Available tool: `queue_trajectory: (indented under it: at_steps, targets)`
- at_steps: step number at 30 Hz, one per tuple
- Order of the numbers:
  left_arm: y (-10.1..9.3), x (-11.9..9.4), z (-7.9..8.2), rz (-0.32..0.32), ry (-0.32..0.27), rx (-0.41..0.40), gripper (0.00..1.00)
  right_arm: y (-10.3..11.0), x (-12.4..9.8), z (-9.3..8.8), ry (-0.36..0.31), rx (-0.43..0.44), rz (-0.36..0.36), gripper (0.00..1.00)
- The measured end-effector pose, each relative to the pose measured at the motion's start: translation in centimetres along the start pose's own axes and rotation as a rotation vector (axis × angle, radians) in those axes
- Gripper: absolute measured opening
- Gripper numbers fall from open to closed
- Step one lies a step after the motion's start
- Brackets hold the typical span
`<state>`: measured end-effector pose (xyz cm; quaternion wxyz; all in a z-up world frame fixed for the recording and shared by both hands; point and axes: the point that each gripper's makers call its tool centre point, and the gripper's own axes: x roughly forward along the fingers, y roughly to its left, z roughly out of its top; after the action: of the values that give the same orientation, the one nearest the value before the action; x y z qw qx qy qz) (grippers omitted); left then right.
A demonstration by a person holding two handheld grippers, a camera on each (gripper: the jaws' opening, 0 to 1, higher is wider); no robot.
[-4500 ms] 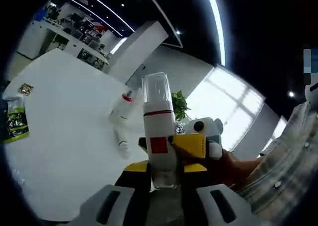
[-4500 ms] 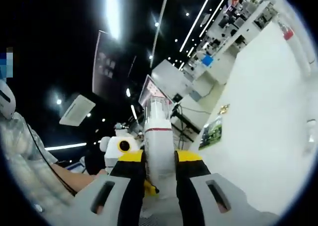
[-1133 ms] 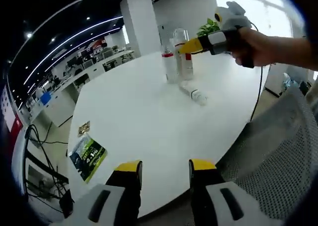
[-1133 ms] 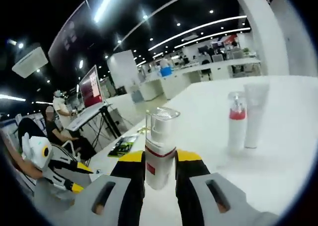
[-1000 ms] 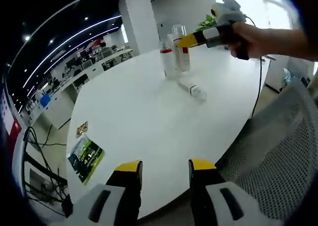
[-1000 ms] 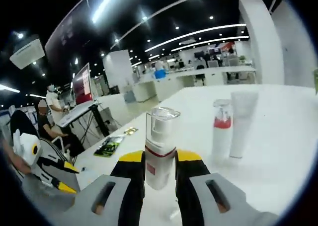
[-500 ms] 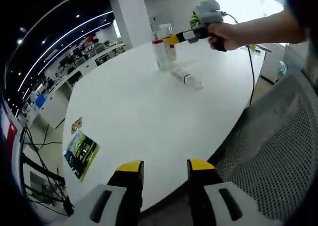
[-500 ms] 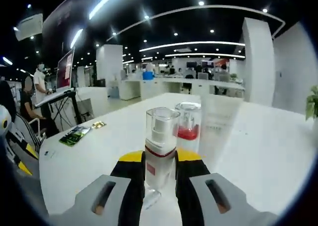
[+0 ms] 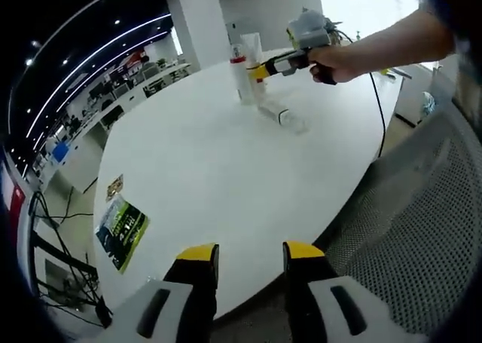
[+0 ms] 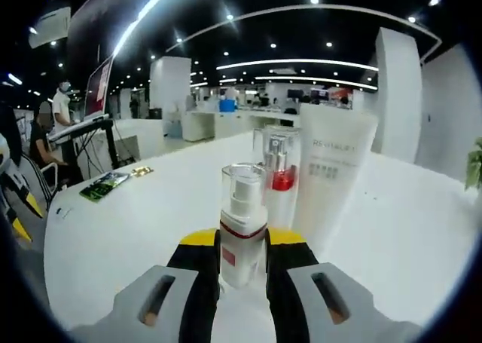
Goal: Arrange the skincare products in the storage area until every visible bottle or jar stands upright without overlapping.
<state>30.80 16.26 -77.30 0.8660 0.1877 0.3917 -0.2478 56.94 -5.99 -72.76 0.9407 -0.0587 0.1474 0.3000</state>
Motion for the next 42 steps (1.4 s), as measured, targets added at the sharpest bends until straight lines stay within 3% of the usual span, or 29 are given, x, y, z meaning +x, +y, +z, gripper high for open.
queue_trajectory:
  at_steps: [8, 13, 22, 34, 42]
  targets:
    - [-0.2, 0.1, -0.2, -0.007, 0.015, 0.002, 0.34, 0.3, 0.6, -0.7, -0.006, 0.004, -0.001, 0.21]
    - [-0.1, 0.1, -0.3, -0.003, 0.023, -0.006, 0.34, 0.8, 0.8, -1.7, 0.008, -0.046, 0.021, 0.21]
    - [-0.1, 0.1, -0.5, -0.005, 0.031, -0.001, 0.33, 0.7, 0.6, -1.6, -0.019, -0.073, 0.027, 0.21]
    - [0.1, 0.1, -0.5, 0.002, 0.030, 0.010, 0.32, 0.0, 0.4, -1.2, -0.010, -0.009, 0.013, 0.23]
    - [0.2, 0.1, -0.6, 0.005, 0.035, 0.020, 0.31, 0.1, 0.9, -2.8, 0.076, 0.079, -0.010, 0.25]
